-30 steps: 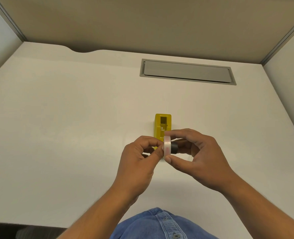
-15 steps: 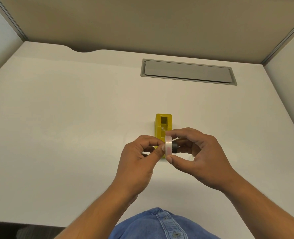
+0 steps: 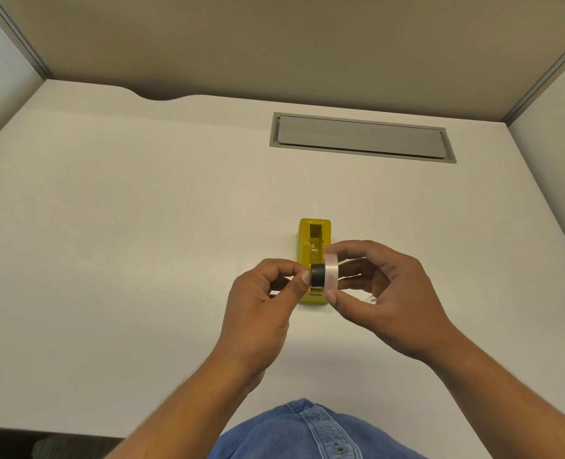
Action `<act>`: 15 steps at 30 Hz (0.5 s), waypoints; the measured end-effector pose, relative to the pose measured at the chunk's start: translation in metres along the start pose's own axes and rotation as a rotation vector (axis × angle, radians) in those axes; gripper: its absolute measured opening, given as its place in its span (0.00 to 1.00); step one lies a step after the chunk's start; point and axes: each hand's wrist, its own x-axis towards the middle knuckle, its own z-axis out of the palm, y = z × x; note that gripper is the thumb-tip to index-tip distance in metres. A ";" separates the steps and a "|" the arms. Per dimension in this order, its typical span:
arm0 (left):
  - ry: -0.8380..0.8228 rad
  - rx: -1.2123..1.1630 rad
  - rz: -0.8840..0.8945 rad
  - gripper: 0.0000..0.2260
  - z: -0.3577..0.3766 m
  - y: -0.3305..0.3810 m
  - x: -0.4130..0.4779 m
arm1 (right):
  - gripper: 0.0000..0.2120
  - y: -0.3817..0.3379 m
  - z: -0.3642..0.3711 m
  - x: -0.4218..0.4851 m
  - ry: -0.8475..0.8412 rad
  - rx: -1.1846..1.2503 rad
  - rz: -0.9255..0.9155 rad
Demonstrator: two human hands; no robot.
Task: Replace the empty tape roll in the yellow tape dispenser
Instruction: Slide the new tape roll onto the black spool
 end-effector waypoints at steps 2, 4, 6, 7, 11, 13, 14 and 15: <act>0.008 -0.024 -0.005 0.04 -0.001 0.000 0.000 | 0.20 0.000 -0.001 0.001 0.009 0.012 -0.002; 0.015 -0.050 -0.013 0.04 -0.002 0.000 0.001 | 0.20 0.000 -0.001 0.002 0.017 0.014 -0.004; 0.008 -0.050 -0.016 0.04 -0.003 0.000 0.002 | 0.20 0.000 -0.002 0.002 0.016 0.012 0.001; -0.002 -0.044 -0.013 0.04 -0.003 0.000 0.002 | 0.20 -0.001 -0.001 0.002 0.011 0.011 0.004; -0.048 0.025 0.003 0.04 0.002 0.000 0.003 | 0.20 -0.003 0.002 0.002 -0.032 -0.025 -0.007; -0.058 0.037 0.003 0.05 0.003 0.000 0.003 | 0.21 -0.003 0.004 0.002 -0.045 -0.047 -0.013; -0.059 0.037 0.001 0.05 0.004 0.000 0.003 | 0.21 -0.003 0.004 0.003 -0.046 -0.065 -0.014; -0.060 0.039 -0.001 0.05 0.004 0.000 0.004 | 0.21 -0.003 0.004 0.003 -0.048 -0.078 -0.015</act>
